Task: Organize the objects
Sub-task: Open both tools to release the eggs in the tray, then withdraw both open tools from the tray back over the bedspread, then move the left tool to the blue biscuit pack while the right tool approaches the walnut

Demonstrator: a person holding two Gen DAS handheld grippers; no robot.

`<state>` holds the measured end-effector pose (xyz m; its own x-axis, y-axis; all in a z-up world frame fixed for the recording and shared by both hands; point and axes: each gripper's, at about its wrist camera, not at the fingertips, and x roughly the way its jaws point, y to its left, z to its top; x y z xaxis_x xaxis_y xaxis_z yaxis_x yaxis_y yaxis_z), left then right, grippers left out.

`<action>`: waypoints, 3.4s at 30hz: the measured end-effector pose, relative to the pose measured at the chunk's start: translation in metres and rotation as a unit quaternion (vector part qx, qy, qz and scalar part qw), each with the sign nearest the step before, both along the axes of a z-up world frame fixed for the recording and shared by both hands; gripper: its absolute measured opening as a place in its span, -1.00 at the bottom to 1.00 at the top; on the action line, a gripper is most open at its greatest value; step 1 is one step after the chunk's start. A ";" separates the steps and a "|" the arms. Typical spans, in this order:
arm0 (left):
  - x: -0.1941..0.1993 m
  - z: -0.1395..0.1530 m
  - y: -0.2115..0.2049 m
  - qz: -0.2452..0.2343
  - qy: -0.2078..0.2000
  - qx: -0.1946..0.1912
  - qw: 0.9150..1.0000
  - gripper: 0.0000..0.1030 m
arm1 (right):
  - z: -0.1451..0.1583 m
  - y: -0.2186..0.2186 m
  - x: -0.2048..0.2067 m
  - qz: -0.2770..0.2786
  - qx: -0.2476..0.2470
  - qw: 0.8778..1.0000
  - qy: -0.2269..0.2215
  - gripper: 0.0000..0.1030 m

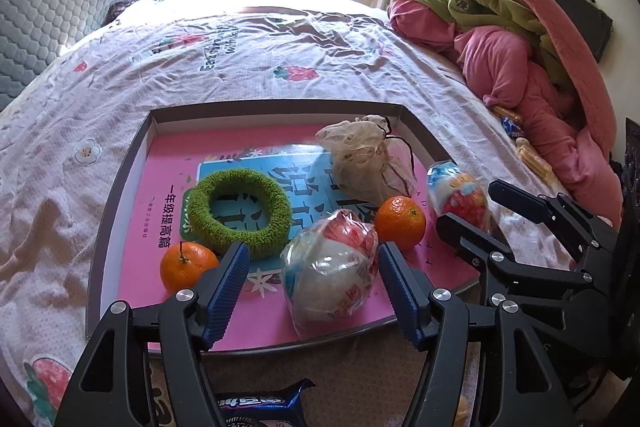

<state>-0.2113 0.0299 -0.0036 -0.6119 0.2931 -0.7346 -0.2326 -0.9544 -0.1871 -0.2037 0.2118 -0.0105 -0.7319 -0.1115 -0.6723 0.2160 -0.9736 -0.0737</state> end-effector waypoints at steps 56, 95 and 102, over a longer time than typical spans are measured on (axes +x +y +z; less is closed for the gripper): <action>0.102 0.040 -0.045 0.062 0.043 -0.024 0.997 0.50 | 0.038 0.011 0.083 -0.009 -0.069 0.996 0.049 0.55; 0.141 0.008 -0.049 0.061 -0.022 -0.035 0.997 0.50 | 0.008 -0.023 0.137 0.035 -0.027 0.999 -0.007 0.55; 0.140 0.002 -0.049 0.055 -0.036 -0.034 0.997 0.50 | -0.004 -0.028 0.139 0.042 -0.010 0.999 -0.028 0.55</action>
<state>-0.0714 -0.0191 -0.0017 -0.5816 0.1750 -0.7945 -0.1149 -0.9845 -0.1328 -0.0643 0.1835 -0.0143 -0.6807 -0.1839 -0.7091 0.2995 -0.9533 -0.0403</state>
